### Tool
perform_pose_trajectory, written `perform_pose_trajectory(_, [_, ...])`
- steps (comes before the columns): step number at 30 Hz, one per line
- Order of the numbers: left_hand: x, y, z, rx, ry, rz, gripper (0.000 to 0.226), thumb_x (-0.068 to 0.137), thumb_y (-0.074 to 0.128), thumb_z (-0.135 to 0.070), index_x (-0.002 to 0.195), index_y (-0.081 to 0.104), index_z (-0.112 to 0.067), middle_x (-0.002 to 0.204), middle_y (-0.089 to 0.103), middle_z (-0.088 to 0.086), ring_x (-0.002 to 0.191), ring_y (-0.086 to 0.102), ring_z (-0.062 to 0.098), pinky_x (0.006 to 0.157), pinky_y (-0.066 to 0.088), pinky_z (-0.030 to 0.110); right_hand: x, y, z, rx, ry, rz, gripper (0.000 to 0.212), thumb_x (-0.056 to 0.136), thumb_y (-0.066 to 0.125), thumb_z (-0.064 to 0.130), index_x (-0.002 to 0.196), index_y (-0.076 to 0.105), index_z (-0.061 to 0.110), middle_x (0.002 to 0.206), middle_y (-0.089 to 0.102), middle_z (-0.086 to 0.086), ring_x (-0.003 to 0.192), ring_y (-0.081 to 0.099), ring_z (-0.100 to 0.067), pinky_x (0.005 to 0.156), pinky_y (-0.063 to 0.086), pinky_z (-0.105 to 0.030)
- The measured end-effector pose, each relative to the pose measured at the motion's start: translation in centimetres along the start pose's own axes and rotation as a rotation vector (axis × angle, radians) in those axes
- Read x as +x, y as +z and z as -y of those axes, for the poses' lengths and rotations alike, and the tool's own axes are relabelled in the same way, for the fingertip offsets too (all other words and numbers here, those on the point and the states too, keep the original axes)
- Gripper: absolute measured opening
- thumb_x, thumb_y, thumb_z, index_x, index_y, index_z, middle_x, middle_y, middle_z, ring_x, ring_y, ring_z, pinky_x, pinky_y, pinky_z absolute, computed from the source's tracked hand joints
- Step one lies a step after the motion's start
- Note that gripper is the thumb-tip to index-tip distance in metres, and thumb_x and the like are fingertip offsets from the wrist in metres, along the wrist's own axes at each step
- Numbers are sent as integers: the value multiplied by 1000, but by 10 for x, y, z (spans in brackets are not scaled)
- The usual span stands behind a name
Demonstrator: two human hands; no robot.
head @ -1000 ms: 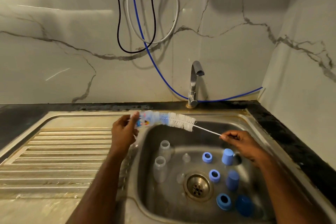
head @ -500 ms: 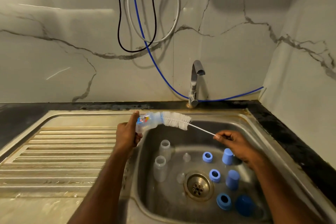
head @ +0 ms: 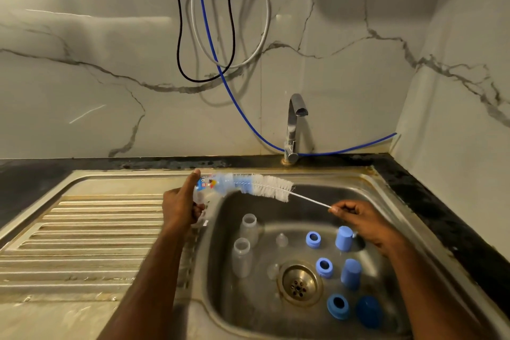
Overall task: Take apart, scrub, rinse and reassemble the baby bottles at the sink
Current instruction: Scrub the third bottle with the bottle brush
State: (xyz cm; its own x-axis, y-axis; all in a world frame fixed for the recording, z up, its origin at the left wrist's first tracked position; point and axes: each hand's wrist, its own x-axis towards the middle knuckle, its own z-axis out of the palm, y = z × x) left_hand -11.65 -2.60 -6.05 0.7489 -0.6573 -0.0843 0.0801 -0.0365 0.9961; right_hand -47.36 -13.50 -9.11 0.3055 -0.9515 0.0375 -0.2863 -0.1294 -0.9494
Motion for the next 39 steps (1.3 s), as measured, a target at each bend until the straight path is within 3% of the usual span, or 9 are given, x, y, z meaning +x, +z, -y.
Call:
perform_pose_trajectory(4, [-9,12,1,-6,16,44,54,90,65,-57,93,71,-4,71,67,16,46,49,18,46,42,25,0,12,-1,-59,-7,77,9,95,65,13,91,73,13,85,74,4,78,66,3,75,48,-12])
perform_pose_trajectory(7, [-3,1,-4,-55,-13,-13,55,86,70,-57,91,71,-2,72,68,14,43,54,15,46,44,24,0,-3,1,-7,15,-12,7,95,66,14,93,73,13,83,74,7,79,66,-1,68,46,-10])
perform_pose_trajectory(12, [-8,11,2,-47,-33,24,57,88,67,-57,100,70,-2,73,64,13,46,47,15,44,41,22,0,13,0,-86,-18,65,7,94,67,10,93,73,8,86,74,-2,77,65,1,71,48,-6])
perform_pose_trajectory(16, [3,-6,-3,-91,-39,-10,59,83,73,-56,94,70,2,70,67,14,43,52,15,46,43,25,3,-3,0,-14,-8,-3,7,93,67,10,93,73,8,84,73,1,76,65,0,68,48,-6])
perform_pose_trajectory(20, [-8,11,0,-77,-21,42,54,89,68,-54,95,70,0,66,64,9,42,49,13,42,41,22,4,10,-2,-100,-15,80,8,94,65,12,92,73,12,86,75,1,81,67,-3,76,51,-11])
perform_pose_trajectory(26, [2,3,1,-36,-64,49,58,86,69,-60,92,70,-3,69,66,11,43,51,14,45,42,24,2,-4,-2,-44,9,1,8,95,65,11,93,72,8,84,73,1,80,66,-3,68,47,-8])
perform_pose_trajectory(30, [-5,18,9,72,28,100,48,97,57,-55,108,65,-10,96,71,14,66,63,21,56,49,28,3,13,-4,-111,0,79,11,96,64,12,89,73,14,83,74,4,76,66,4,72,47,-7])
perform_pose_trajectory(33, [-4,10,4,23,209,235,27,105,51,-33,131,50,-30,127,57,1,100,67,20,63,58,30,6,11,-5,-95,9,83,15,96,63,10,87,73,15,83,75,5,77,67,4,74,48,-10])
perform_pose_trajectory(39, [1,2,4,141,493,376,60,92,70,-4,142,50,-30,141,48,-20,122,57,8,80,59,22,5,4,-4,-68,47,67,15,99,59,12,96,73,5,89,73,1,83,62,-3,68,45,-2])
